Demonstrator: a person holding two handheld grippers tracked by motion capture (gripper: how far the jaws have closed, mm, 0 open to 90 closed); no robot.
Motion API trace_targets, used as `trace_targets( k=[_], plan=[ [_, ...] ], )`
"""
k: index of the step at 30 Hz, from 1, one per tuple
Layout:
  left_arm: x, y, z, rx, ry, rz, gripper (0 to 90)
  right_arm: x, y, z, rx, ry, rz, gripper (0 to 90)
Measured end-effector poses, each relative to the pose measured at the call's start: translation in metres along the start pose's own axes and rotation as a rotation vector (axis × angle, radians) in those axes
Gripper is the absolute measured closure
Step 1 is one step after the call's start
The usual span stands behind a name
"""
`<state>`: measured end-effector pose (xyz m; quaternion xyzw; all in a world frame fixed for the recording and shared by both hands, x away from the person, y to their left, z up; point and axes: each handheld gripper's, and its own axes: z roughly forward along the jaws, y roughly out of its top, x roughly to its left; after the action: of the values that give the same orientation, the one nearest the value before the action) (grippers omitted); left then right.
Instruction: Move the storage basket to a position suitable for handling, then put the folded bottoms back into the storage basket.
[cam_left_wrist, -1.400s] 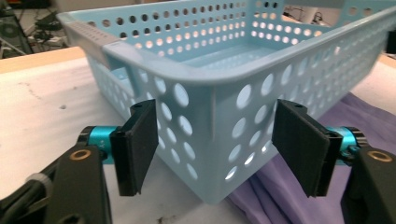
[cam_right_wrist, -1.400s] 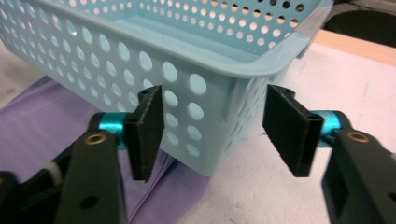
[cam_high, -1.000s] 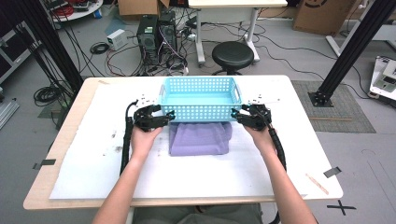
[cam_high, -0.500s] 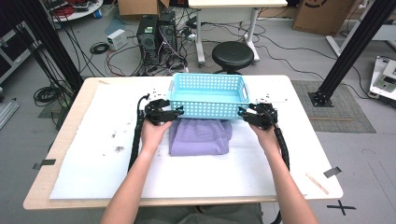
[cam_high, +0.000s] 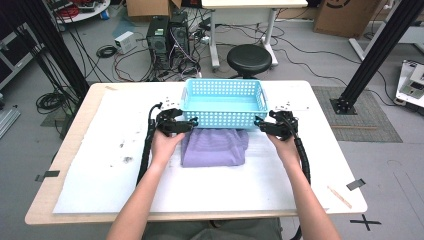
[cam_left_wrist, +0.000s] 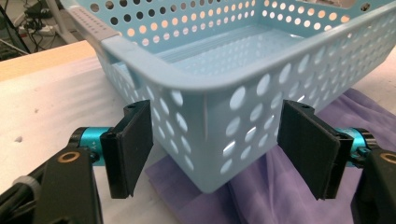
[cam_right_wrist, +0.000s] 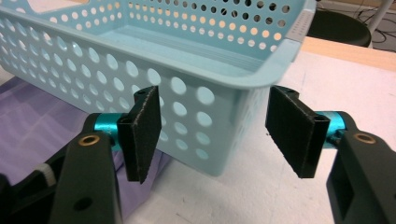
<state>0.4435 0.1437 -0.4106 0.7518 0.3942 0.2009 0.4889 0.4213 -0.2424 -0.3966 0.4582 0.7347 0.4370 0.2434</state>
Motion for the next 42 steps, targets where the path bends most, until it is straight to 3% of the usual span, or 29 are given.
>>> trace_targets(
  k=[5, 13, 25, 29, 32, 36, 42],
  plan=[
    [0.007, -0.013, -0.017, -0.023, -0.003, -0.018, 26.8, -0.003, -0.007, -0.011, -0.033, -0.005, 0.007, 30.9],
    [0.016, -0.032, -0.055, -0.105, 0.019, -0.004, 26.8, 0.002, -0.025, -0.038, -0.118, -0.003, -0.040, 30.0],
    [0.012, -0.060, -0.107, -0.171, 0.042, 0.052, 26.8, 0.013, -0.052, -0.068, -0.204, -0.024, -0.110, 29.8],
    [0.008, -0.069, -0.119, -0.175, 0.043, 0.107, 26.8, 0.011, -0.064, -0.072, -0.183, -0.035, -0.136, 29.8],
    [0.008, -0.071, -0.120, -0.170, 0.045, 0.117, 26.8, 0.008, -0.066, -0.075, -0.188, -0.045, -0.131, 29.8],
    [0.007, -0.072, -0.117, -0.159, 0.038, 0.094, 26.8, 0.005, -0.066, -0.079, -0.202, -0.057, -0.113, 29.8],
    [-0.008, -0.070, -0.112, -0.144, 0.020, 0.113, 26.8, 0.013, -0.064, -0.078, -0.217, -0.044, -0.119, 29.1]
  ],
)
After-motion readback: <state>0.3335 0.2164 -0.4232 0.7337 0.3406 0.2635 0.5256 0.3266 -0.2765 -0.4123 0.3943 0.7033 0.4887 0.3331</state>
